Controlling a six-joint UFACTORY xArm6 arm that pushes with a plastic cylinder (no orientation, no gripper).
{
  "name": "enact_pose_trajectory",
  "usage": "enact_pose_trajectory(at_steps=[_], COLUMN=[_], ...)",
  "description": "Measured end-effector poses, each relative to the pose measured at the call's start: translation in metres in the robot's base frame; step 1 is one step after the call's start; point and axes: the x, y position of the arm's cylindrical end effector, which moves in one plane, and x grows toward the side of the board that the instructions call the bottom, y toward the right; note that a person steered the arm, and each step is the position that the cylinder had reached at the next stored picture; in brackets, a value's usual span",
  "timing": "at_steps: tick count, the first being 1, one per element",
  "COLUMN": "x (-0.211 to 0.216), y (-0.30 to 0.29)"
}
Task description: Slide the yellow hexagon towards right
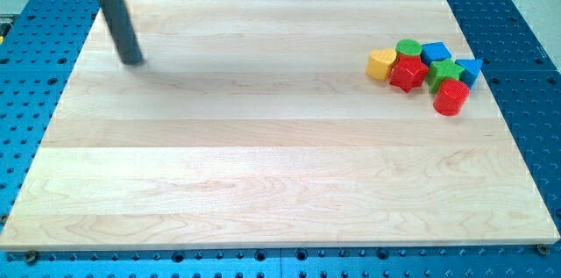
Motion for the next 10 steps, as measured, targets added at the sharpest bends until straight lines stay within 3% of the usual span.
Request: enact_pose_trajectory(at_steps=[1,2,3,6,7,9,10], x=[-0.002,-0.052,-0.136,-0.157,-0.156,-0.156,-0.156], y=[-0.035,-0.060,-0.056,-0.047,-0.013,0.133,0.171])
